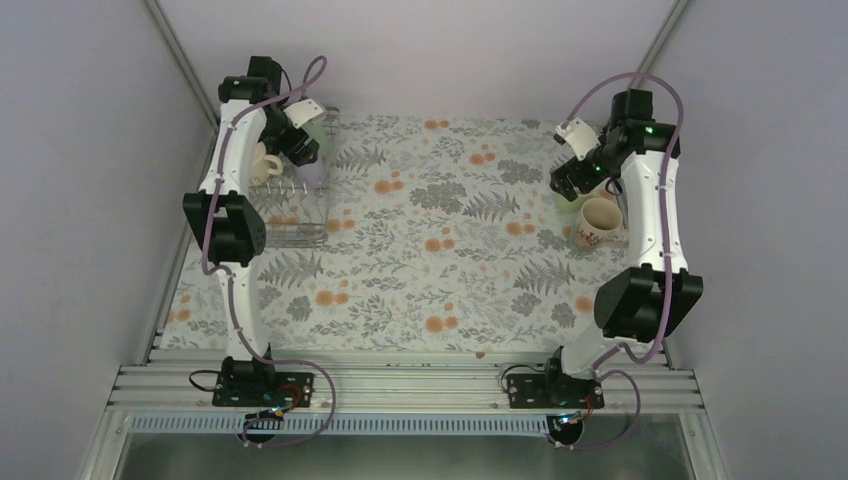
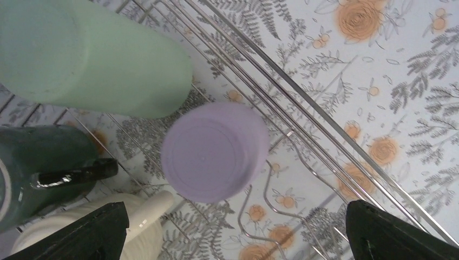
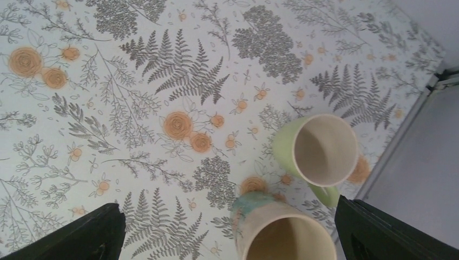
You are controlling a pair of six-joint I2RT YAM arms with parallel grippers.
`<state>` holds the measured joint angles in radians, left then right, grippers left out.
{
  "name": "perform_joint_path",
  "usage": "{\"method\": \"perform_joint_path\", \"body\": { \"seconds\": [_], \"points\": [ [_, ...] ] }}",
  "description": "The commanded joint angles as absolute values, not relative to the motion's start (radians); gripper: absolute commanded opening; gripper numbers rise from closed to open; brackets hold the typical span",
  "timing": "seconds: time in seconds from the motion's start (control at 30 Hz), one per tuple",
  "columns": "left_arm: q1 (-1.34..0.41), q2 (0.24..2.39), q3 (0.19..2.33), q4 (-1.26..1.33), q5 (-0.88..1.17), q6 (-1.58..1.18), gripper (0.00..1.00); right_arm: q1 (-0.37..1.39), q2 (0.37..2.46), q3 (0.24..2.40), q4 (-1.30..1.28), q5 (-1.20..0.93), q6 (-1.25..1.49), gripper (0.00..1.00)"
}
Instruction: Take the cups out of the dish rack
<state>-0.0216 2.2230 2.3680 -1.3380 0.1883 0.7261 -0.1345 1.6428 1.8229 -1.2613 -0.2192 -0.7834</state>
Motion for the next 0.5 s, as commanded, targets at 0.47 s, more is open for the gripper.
{"method": "perform_joint_path", "body": {
  "seconds": [0.47],
  "points": [
    [-0.019,2.466,2.582,-1.338,0.199,0.657,1.00,-0.112,1.579,1.640,-1.157,-0.263,-0.747,1.00]
  ]
}}
